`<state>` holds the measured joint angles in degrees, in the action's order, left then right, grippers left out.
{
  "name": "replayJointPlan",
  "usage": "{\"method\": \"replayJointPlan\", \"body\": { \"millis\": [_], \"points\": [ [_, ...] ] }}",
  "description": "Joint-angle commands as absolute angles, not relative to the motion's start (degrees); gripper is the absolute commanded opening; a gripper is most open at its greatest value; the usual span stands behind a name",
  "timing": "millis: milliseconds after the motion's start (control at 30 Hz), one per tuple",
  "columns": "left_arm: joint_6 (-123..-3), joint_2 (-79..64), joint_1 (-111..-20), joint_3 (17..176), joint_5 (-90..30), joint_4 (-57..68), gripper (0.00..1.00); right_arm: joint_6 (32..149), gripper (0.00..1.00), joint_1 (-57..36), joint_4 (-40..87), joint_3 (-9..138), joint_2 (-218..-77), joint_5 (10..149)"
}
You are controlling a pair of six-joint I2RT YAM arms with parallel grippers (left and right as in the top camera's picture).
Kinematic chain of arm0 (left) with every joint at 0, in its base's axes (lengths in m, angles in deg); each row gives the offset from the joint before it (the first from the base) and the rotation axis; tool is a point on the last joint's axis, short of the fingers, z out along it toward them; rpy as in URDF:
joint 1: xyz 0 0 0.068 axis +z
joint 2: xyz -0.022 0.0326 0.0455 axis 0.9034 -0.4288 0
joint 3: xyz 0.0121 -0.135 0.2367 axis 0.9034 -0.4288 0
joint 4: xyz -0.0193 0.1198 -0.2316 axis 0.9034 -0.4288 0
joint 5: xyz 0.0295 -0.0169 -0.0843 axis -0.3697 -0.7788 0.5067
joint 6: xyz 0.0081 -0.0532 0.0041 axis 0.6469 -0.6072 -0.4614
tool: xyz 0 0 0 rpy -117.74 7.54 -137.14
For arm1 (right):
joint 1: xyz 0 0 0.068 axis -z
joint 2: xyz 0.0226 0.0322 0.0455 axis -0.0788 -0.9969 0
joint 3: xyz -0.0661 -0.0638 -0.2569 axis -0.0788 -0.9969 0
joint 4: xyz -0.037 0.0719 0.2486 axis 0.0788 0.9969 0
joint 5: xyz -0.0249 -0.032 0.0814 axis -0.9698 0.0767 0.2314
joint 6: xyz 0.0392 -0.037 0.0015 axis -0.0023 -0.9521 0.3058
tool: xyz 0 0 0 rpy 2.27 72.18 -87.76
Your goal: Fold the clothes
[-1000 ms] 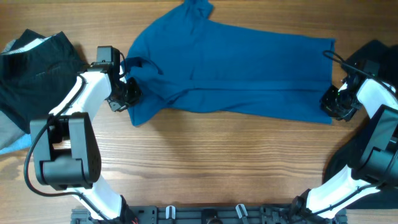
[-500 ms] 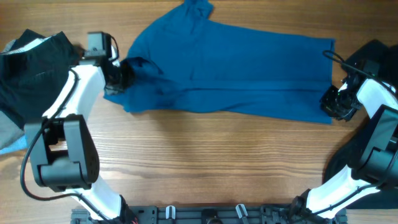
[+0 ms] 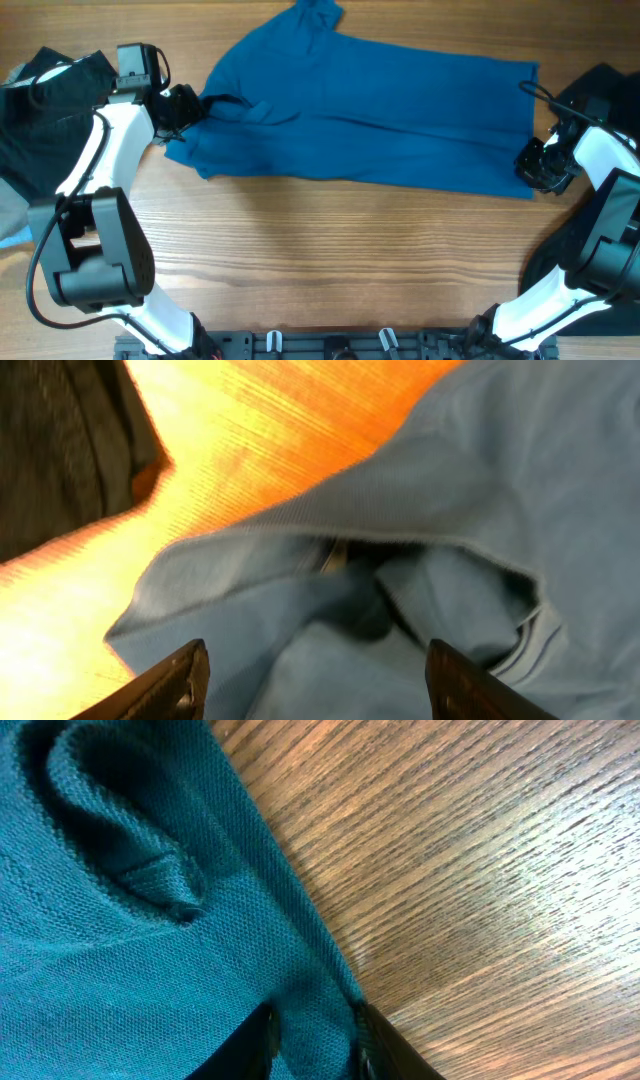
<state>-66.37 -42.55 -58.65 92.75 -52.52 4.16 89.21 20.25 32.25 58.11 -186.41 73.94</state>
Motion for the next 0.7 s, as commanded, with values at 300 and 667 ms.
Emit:
{"method": "replayJointPlan", "body": {
  "millis": [300,667],
  "points": [
    [-66.06,-41.39,-58.32,92.38,-57.74,-0.93,0.74,94.85,0.24,20.19,36.14,57.33,-189.71,64.48],
    [-66.06,-45.02,-58.37,89.86,-57.04,2.54,0.52,94.85,0.25,20.19,36.25,57.35,-189.71,64.43]
  ]
}}
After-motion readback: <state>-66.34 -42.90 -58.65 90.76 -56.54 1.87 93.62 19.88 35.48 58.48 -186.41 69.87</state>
